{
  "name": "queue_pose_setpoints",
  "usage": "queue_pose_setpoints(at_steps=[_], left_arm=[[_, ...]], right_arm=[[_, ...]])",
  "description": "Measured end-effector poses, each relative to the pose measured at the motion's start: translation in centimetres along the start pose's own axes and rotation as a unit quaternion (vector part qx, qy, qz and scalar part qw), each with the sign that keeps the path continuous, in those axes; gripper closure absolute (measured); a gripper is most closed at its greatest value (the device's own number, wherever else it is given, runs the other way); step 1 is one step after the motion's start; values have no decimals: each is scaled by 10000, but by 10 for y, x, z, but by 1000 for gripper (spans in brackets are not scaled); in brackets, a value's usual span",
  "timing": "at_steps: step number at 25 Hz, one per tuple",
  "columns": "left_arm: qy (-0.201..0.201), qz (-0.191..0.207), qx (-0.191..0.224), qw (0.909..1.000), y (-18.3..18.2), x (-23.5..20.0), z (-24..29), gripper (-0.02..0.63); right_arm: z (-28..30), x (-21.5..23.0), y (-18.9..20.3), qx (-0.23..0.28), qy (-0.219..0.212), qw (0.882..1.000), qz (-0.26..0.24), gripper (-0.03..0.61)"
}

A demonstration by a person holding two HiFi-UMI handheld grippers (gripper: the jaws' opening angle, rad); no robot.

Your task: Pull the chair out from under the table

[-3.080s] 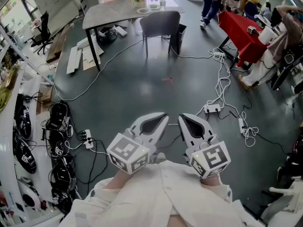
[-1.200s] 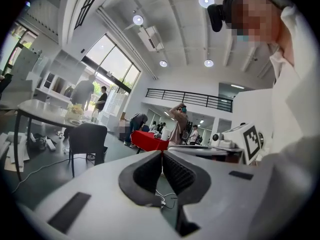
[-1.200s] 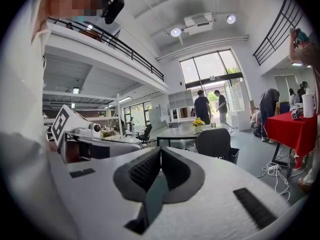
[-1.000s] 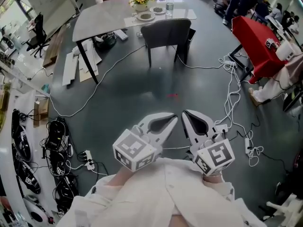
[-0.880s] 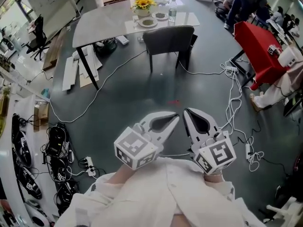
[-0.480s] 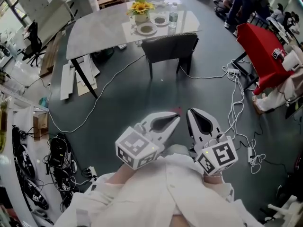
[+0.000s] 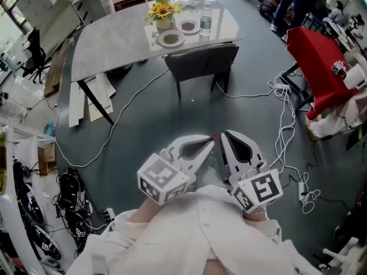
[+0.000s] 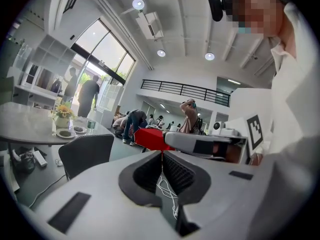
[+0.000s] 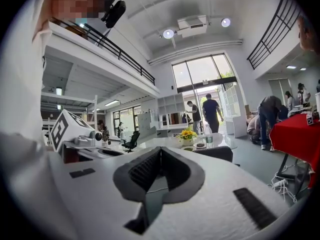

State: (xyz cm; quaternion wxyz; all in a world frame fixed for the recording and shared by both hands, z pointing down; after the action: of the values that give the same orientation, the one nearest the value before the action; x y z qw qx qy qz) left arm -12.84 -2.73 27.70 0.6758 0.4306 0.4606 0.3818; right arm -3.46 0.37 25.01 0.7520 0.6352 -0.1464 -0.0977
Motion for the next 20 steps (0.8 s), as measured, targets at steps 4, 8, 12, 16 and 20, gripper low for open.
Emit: queue_pose_setpoints(at_steps=[4,8,12,16,20], left_arm=[[-76,85,110,9999,-23,-31,43,597],[-160,65,209,9996,-45,-61,81,597],[-280,36,330,9991,-68,-90,117,597],[-395,85,335,9986,-91,-117,157,597],[-518,164,449,9975,-113,-136,192,597]], right_arm=[[31,46,-12,9,-56,9997,-254,575],[58,92,-29,65,-93,9994,-329,575],[83,135,-44,62,-191,9989,-431,575],[103,177,-57,82,-387,9971,-644,575],[120,216,-66,88,-488,9961,-734,575]])
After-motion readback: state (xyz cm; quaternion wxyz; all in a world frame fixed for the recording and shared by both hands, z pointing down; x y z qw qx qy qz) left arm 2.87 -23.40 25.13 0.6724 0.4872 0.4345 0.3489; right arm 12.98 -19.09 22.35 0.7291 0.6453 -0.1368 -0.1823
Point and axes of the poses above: the fingertips, and each gripper's own axes: z forward along the fingers, x to its right, y out of its underside, the point moved 6 cm from there along -z, backward along the fingers, and after that the axes turned 2 degrees about -x, right-handed, at the moved point
